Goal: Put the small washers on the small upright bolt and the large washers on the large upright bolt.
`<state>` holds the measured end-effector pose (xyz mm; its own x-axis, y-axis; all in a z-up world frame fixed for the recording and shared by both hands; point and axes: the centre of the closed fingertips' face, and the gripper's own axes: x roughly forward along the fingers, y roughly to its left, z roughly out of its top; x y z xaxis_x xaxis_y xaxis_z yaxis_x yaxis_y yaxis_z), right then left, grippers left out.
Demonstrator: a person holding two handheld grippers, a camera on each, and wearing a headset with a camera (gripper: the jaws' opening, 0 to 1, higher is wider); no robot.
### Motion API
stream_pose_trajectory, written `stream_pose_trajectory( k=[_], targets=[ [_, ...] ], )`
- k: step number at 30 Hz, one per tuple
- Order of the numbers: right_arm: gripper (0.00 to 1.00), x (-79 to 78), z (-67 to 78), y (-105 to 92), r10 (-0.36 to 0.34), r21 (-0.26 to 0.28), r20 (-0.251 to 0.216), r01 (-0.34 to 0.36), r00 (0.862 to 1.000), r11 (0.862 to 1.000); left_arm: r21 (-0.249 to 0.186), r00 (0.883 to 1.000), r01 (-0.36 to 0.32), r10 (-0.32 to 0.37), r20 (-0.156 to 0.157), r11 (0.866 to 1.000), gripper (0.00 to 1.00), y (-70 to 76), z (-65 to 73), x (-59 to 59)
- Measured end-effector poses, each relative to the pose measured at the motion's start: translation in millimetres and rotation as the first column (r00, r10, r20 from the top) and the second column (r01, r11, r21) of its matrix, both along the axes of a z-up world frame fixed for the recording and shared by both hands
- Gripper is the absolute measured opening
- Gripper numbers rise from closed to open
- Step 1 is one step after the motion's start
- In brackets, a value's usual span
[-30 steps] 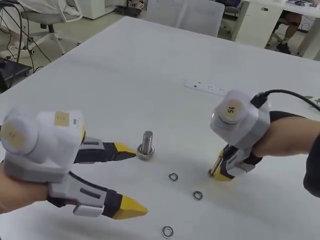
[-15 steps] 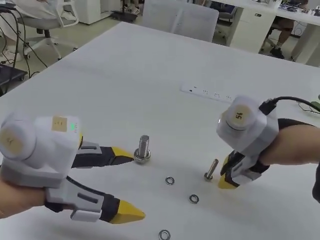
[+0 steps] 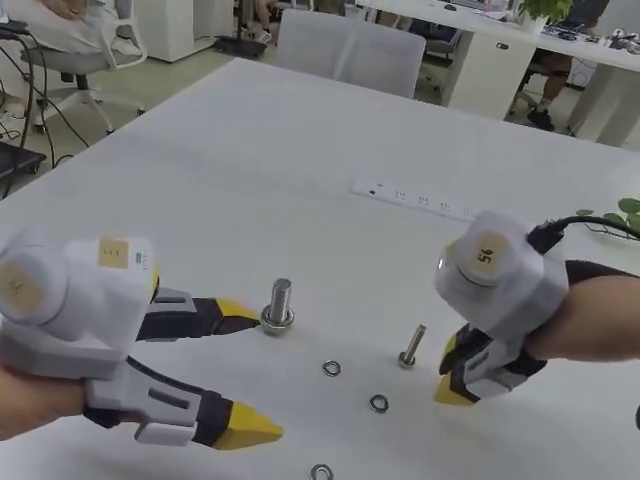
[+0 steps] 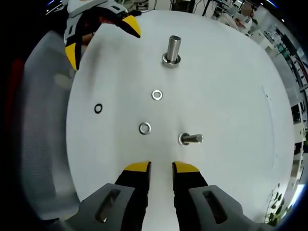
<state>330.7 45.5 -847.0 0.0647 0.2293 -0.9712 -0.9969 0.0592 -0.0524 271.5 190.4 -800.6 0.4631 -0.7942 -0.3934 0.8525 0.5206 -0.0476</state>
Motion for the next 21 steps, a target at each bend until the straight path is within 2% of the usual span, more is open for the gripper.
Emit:
stream_pose_trajectory(
  k=[9,16,21],
  targets=[
    [0.19,-37.7,-1.2,16.5,0.075,0.003,-0.022,-0.075,0.997,0.997,0.005,1.0,-0.005,0.005,0.014,1.0,0.65,1.1,3.7,-1.2],
    [0.19,-49.4,0.6,25.3,0.1,0.015,-0.032,-0.099,0.995,0.995,0.008,1.0,-0.007,0.007,0.025,1.0,0.65,2.1,8.9,-4.1],
    [0.19,-64.2,-0.2,35.5,0.147,0.015,-0.043,-0.147,0.988,0.989,0.013,1.0,-0.005,0.004,0.029,1.0,0.65,1.7,10.8,-5.0]
  ],
)
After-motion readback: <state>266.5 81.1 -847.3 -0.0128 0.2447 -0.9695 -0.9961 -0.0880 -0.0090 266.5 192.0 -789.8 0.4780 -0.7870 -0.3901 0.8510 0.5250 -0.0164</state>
